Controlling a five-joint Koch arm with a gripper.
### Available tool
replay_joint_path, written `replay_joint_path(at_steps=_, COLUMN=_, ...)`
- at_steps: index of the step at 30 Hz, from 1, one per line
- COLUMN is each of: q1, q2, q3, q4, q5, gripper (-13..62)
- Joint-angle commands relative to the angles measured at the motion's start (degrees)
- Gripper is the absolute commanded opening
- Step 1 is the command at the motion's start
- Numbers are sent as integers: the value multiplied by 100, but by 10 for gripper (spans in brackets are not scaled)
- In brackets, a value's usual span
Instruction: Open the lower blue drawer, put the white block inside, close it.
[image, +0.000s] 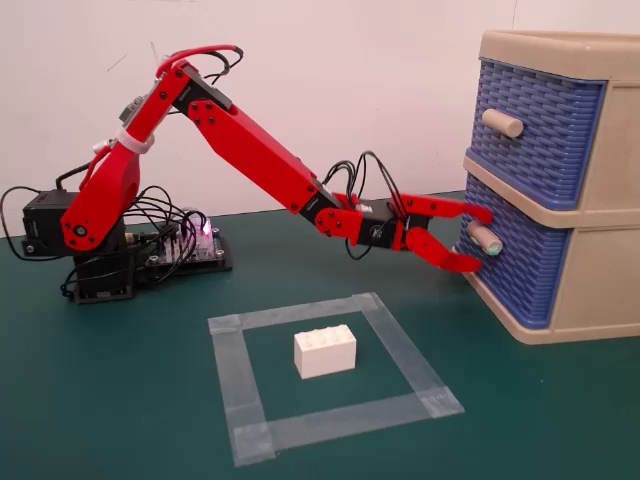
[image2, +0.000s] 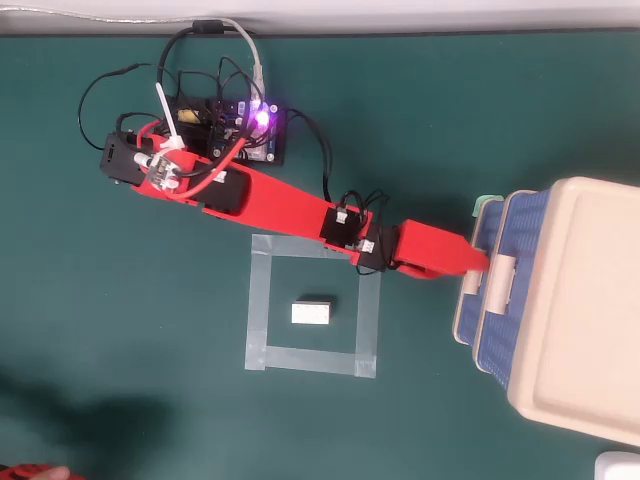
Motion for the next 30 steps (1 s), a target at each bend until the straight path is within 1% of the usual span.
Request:
replay_joint_path(at_steps=1, q1=-132, q2=53, q3=-905, q4=387, q5=255, gripper=61)
replay_joint_path(at_steps=3, q1=-123, q2=79, q3=-905, q4=703, q5=299, gripper=-41)
replay_joint_path(at_steps=4, q1=-114, q2=114, q3=-905, q4=870, q5=343, gripper=-79)
replay_joint_path(at_steps=8, q1=-97, q2=457, q3=-817, q4=1230, q5=668, gripper=-80)
replay_joint_path(at_steps=10, q1=-97, q2=773, q3=-404, q4=1283, q5=826, gripper=-80)
replay_joint_path(at_steps=14, q1=-53, q2=2039, q3=1415, q4=1292, q5=1028, gripper=-80)
replay_joint_path(at_steps=15, q1=-26, q2=2558, q3=2145, q4=1283, q5=1081, gripper=-80)
replay_joint_path(at_steps=19, q1=211, q2=4140, q3=4166, q4=1274, q5=1107, gripper=-80)
replay_joint_path(at_steps=21, q1=229, q2=4526, q3=4605, q4=1283, q5=1116, gripper=-77)
replay_joint_path(at_steps=22, q1=237, q2=4579, q3=4702, q4=1292, q5=1116, gripper=-60)
replay_joint_path(at_steps=25, q1=229, q2=4641, q3=4729, q4=1283, q5=1116, gripper=260)
replay_joint_path(at_steps=26, q1=237, q2=4781, q3=4781, q4=1301, q5=1107, gripper=340)
replay_joint_path(at_steps=28, q1=316, q2=5317, q3=4878, q4=1477, q5=1116, gripper=348)
replay_joint_path(at_steps=30, q1=580, q2=6144, q3=4887, q4=2443, q5=1116, gripper=347)
